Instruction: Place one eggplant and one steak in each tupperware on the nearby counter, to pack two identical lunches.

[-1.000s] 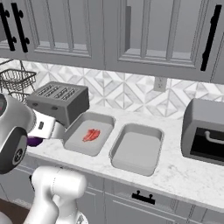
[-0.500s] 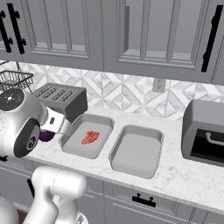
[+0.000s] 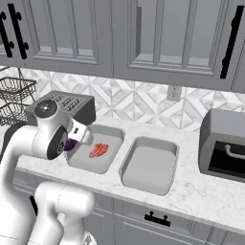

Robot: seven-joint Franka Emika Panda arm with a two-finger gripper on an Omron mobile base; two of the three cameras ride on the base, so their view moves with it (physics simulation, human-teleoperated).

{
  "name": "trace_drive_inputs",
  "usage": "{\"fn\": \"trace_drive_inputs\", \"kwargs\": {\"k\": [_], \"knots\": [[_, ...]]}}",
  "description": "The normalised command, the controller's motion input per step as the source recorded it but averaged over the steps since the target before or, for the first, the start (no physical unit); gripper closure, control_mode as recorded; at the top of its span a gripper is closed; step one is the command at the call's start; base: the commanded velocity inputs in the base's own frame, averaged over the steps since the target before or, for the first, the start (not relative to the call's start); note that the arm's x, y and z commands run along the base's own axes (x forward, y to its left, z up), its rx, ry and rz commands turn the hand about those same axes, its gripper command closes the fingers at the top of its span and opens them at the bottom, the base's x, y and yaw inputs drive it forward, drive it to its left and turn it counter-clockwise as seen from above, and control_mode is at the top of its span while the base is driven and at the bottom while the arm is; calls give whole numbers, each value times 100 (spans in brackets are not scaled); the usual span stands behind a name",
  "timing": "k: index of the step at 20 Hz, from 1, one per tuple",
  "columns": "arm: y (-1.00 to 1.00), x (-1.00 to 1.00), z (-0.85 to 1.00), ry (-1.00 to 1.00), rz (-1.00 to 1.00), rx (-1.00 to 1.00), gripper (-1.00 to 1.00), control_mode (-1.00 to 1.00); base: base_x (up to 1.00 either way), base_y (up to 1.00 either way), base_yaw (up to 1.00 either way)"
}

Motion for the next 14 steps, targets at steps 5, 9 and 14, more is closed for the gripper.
{"fn": "trace_drive_inputs", "kwargs": {"k": [5,9,14], "knots": [[8,69,-36,0,0,1,100,-100,0,0,0],[7,67,-41,2,0,6,100,-100,0,0,0],[0,50,-36,6,0,5,100,-100,0,0,0]]}}
